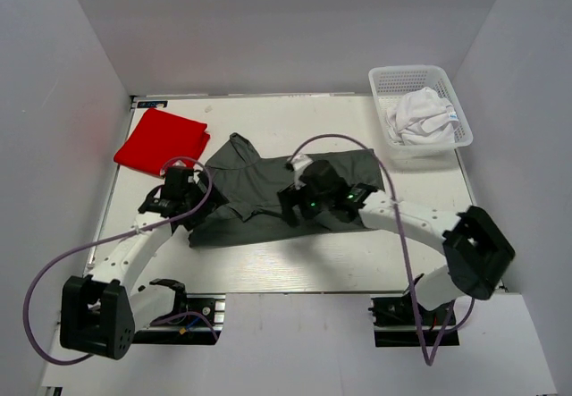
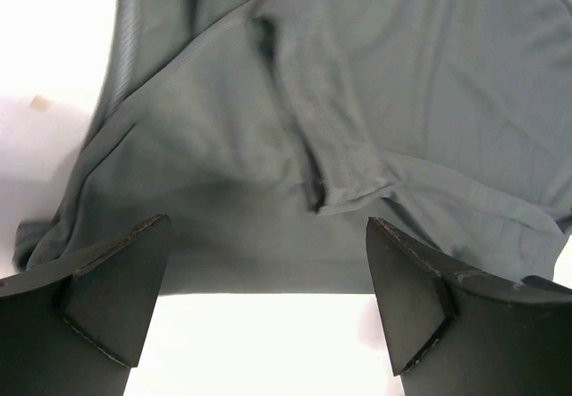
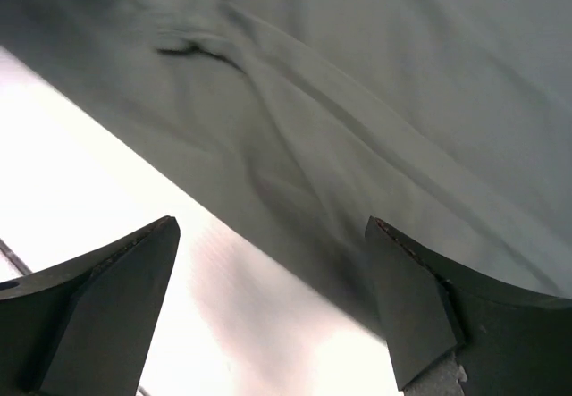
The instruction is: Fold and stack the t-shirts
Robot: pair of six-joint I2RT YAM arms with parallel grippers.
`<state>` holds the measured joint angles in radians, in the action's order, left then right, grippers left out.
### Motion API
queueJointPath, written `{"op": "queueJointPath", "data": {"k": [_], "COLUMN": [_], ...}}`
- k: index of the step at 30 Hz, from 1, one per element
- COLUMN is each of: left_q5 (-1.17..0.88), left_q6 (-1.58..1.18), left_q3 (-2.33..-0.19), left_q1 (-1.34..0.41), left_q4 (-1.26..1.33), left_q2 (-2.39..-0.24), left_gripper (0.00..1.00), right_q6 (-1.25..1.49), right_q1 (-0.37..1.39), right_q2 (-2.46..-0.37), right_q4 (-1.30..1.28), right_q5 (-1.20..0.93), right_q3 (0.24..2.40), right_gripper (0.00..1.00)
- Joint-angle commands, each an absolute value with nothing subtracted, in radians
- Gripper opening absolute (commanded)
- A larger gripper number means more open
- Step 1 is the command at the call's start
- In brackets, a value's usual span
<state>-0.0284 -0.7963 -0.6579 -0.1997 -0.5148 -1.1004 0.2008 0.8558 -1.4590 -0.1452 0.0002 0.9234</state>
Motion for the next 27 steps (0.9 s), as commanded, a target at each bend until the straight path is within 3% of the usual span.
{"op": "queueJointPath", "data": {"k": [1, 9, 12, 27], "left_q5": [0.029, 0.063, 0.101, 0.143], "left_q6": [-0.913, -1.119, -1.129, -1.120], "left_q3": [-0.589, -0.474, -0.456, -0.446], "left_q1": [-0.189, -0.189, -0.189, -0.179], "left_q4": [-0.502, -0.442, -0.414, -0.406], "left_q2": [-1.008, -0.904, -0.904, -1.071], "left_gripper": [1.00, 1.00, 1.00, 1.00], "right_q6": [0.077, -0.045, -0.028, 0.005], "right_q1": [0.946, 1.069, 1.074, 1.074], "right_q2": [-1.563, -1.814, -1.882, -2.077], "right_q4": [-0.042, 0.254, 0.219, 0.176], "right_q5": [0.076, 0.129, 0.126, 0.290], "right_q3": [1.033, 1.109, 1.199, 1.345], "right_gripper": [0.90, 0.90, 0.86, 0.88]}}
